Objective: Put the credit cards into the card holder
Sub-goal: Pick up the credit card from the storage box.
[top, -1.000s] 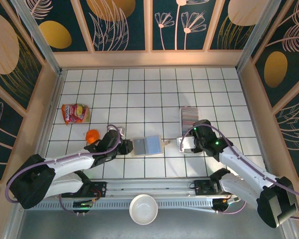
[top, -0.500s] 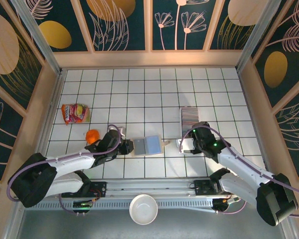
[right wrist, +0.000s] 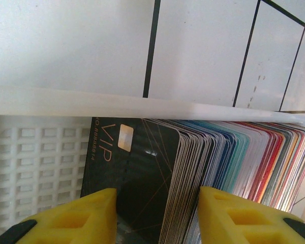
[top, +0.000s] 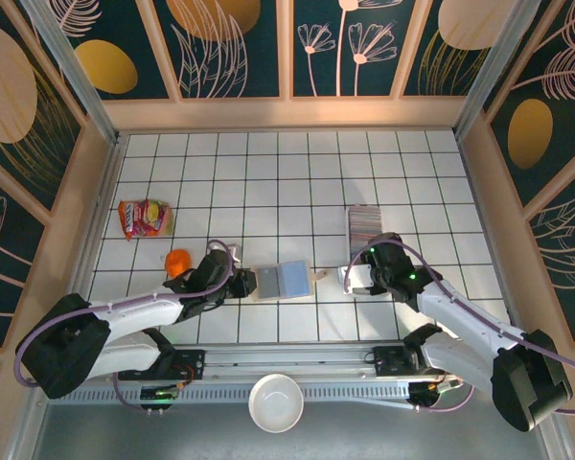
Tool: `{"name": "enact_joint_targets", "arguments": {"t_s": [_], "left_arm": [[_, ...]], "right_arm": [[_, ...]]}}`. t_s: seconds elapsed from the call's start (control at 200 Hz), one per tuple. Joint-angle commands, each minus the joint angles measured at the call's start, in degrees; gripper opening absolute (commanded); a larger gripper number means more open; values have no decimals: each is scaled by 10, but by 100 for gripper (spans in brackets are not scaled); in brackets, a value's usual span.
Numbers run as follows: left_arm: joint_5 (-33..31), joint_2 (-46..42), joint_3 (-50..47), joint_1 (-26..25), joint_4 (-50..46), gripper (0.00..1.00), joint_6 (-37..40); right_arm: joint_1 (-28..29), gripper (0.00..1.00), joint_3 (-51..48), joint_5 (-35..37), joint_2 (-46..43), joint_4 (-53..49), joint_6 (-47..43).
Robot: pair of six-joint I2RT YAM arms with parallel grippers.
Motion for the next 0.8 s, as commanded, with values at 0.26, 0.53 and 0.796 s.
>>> {"name": "enact_joint_targets", "arguments": {"t_s": [0.26,0.53,0.796], "left_arm": [[10,-6,-1,0,5,24,1],[14,-7,-3,0,8,22,-2],[18,-1,-2,0,11,21,-3]], "right_arm": [[-5,26,26,35,-18,-10,-8],[-7,25,33,40,-26,-20,-7],[-12,23,41,42,-34,-27,-7]]}}
